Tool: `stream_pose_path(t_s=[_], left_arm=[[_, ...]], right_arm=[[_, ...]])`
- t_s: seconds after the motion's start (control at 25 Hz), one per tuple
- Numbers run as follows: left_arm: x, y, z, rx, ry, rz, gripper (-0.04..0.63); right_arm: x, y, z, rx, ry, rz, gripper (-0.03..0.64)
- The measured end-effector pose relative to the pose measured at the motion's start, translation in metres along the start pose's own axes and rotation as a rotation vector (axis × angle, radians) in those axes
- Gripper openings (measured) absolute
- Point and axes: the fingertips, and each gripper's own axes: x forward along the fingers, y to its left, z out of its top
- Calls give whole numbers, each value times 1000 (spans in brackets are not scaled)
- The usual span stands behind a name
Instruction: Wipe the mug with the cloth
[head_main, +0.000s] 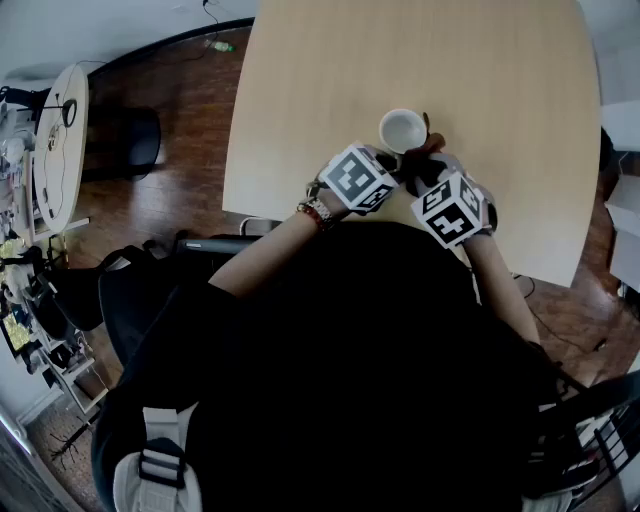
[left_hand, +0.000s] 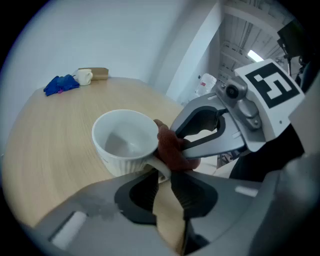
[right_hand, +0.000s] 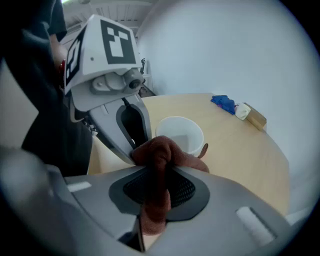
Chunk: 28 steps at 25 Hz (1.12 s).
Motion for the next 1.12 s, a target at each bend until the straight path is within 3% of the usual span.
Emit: stream_pose_path(t_s=[0.24,0.4,0.6,0.88,1.12], left_arm=[[-1,-6,-2,21,48,-24,85],[-2,-7,-3,43,71,-27,86],[-4,-7,-5,93,118,-54,84],[-10,-4,-14,181,211,-114,81],[-13,-1,-20,289,296,-130,78]], right_arm=[[15,-5,-8,-55,42,-5,66],[33,-13,-26,-23,91,-7,66],[34,-14,-26,7,77,10,66],[6,-31,-29,114,-17,-17,66],[-19,-33,-23,100,-103,-6,66]])
